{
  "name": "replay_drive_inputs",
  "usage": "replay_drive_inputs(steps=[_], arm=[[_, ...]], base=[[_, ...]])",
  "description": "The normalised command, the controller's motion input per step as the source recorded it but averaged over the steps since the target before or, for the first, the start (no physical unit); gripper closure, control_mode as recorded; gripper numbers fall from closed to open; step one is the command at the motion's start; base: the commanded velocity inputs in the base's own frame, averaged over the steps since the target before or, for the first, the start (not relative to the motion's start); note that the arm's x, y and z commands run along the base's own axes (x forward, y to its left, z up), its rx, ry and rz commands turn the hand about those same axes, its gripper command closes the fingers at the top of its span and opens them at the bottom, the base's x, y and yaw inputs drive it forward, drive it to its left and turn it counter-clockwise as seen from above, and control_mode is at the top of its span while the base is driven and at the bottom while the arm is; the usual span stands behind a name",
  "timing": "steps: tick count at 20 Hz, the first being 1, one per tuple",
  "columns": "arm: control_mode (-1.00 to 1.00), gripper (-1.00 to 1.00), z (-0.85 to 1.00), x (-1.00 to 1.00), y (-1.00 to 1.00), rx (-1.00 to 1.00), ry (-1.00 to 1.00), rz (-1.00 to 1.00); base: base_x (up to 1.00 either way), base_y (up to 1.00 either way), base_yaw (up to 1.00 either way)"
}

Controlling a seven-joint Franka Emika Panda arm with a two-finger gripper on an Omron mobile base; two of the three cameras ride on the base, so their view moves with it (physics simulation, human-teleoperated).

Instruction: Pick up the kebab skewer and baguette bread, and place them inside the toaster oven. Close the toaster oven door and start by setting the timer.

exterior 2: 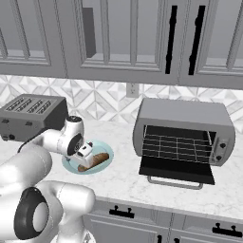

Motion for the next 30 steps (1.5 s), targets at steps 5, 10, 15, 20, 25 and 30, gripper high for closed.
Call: replay_drive_inputs(steps=[5,10,15,20,25,30], arm=[[-1.00,-1.00,-0.12,0.07,-0.02,-0.01,0.03,-0.06],[-1.00,-1.00,-0.18,0.05,-0.02,-0.05,0.01,-0.05],[-1.00,-1.00,-0.05,0.00,-0.20,-0.06,0.00,-0.07],[-1.00,-1.00,0.00,-0.02,-0.32,-0.04,0.00,-0.10],[-1.00,-1.00,-0.10,0.06,-0.03,0.00,0.00,-0.06],[-1.00,-1.00,-0.10,-0.10,0.00,0.00,0.01,-0.05]], base=[[0.00,0.00,0.00],[0.00,0.00,0.00],[0.00,0.00,0.00],[0.00,0.00,0.00],[0.00,0.00,0.00],[0.00,0.00,0.00]])
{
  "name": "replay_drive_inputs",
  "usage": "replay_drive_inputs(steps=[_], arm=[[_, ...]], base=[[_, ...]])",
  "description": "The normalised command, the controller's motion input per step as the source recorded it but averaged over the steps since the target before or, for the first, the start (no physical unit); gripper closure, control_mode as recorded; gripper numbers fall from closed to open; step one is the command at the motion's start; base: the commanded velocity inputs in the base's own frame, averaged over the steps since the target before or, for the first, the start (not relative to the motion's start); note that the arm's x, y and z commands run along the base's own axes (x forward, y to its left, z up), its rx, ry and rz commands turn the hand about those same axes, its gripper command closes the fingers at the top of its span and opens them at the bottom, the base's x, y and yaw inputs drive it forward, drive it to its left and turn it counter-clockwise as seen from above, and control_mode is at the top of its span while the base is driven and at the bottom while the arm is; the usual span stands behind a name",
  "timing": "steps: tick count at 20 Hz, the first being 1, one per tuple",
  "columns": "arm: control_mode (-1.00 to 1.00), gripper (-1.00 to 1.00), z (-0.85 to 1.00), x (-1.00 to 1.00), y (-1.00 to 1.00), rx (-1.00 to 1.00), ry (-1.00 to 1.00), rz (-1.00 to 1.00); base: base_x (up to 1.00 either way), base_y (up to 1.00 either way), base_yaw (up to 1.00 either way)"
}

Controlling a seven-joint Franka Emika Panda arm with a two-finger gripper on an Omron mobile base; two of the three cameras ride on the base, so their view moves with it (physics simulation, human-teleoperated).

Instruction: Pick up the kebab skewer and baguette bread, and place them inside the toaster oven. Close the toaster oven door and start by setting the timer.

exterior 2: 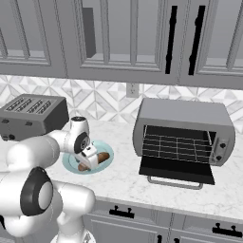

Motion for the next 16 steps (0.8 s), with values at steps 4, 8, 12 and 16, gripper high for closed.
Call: replay_drive_inputs(steps=[4,8,12,16], arm=[[-1.00,-1.00,-0.12,-0.05,0.03,0.00,0.00,-0.05],[-1.00,-1.00,-0.31,-0.04,0.15,0.00,0.01,-0.02],[-1.00,-1.00,-0.25,0.01,0.07,0.02,0.01,0.00],[-1.00,1.00,-0.03,0.00,-0.11,0.00,0.00,0.00]], base=[[0.00,0.00,0.00],[0.00,0.00,0.00],[0.00,0.00,0.00],[0.00,0.00,0.00]])
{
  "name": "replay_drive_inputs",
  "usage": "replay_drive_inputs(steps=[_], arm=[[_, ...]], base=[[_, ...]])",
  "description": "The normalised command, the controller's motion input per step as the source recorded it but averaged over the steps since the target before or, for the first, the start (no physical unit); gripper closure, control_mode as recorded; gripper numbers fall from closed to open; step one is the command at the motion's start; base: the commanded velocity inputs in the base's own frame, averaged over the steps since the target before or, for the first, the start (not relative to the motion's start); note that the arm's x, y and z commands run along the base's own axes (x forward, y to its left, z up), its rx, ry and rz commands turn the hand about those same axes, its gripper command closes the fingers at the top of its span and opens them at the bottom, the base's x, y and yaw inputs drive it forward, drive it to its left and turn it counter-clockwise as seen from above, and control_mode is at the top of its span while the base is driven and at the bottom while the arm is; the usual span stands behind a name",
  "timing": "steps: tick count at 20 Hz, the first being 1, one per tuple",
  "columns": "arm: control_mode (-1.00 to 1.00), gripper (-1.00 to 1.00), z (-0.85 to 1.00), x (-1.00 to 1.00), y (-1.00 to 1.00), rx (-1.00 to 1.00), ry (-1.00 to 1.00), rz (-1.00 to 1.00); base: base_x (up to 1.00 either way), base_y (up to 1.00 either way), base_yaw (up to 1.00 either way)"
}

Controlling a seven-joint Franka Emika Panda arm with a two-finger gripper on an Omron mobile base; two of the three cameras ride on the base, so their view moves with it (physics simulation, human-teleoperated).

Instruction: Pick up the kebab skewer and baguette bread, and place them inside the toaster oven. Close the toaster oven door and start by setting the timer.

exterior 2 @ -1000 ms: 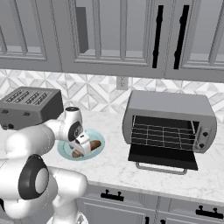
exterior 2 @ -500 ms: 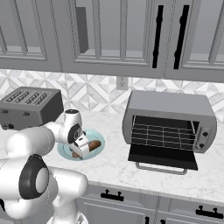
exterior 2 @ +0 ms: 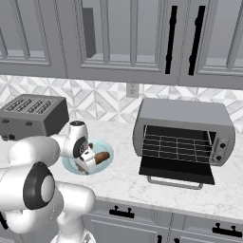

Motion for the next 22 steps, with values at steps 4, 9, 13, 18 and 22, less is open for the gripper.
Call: replay_drive_inputs(steps=[4,9,13,18,22], arm=[[-1.00,1.00,-0.05,-0.07,-0.21,0.00,0.00,-0.01],[-1.00,1.00,0.40,-0.09,-0.39,0.04,-0.03,0.00],[-1.00,1.00,1.00,-0.47,-0.98,0.08,-0.03,0.03],[-1.00,1.00,0.92,-0.69,-1.00,0.00,0.00,0.10],[-1.00,1.00,0.54,-0.24,-1.00,0.00,0.00,0.17]], base=[[0.00,0.00,0.00],[0.00,0.00,0.00],[0.00,0.00,0.00],[0.00,0.00,0.00],[0.00,0.00,0.00]])
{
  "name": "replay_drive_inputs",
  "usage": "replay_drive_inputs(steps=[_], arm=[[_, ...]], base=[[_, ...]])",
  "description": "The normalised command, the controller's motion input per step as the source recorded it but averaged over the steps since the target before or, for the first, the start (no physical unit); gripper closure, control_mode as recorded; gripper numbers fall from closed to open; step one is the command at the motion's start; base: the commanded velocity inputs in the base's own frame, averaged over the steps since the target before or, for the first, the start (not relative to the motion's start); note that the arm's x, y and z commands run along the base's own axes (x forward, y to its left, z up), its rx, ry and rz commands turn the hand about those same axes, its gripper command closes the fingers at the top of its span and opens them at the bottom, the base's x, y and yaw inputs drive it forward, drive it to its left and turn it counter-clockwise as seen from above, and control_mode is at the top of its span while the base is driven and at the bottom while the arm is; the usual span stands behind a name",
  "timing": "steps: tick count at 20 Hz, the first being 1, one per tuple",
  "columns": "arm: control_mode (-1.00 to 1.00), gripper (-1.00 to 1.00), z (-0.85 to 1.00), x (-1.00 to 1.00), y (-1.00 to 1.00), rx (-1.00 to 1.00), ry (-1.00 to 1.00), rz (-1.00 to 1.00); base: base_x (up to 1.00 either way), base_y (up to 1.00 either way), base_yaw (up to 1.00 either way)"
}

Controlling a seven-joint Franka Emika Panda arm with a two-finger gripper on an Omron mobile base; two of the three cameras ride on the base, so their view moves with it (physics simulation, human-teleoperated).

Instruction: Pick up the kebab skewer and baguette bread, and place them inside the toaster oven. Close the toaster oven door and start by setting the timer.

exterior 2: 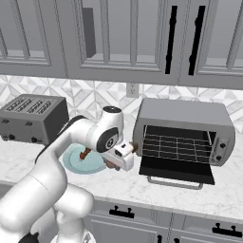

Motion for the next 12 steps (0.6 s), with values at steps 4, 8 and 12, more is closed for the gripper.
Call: replay_drive_inputs(steps=[4,8,12], arm=[[-1.00,1.00,0.38,0.00,-1.00,0.00,0.00,0.20],[-1.00,1.00,0.15,0.18,-0.97,0.01,0.00,0.30],[-1.00,1.00,0.03,0.22,-0.70,0.01,0.00,0.38]], base=[[0.00,0.00,0.00],[0.00,0.00,0.00],[0.00,0.00,0.00]])
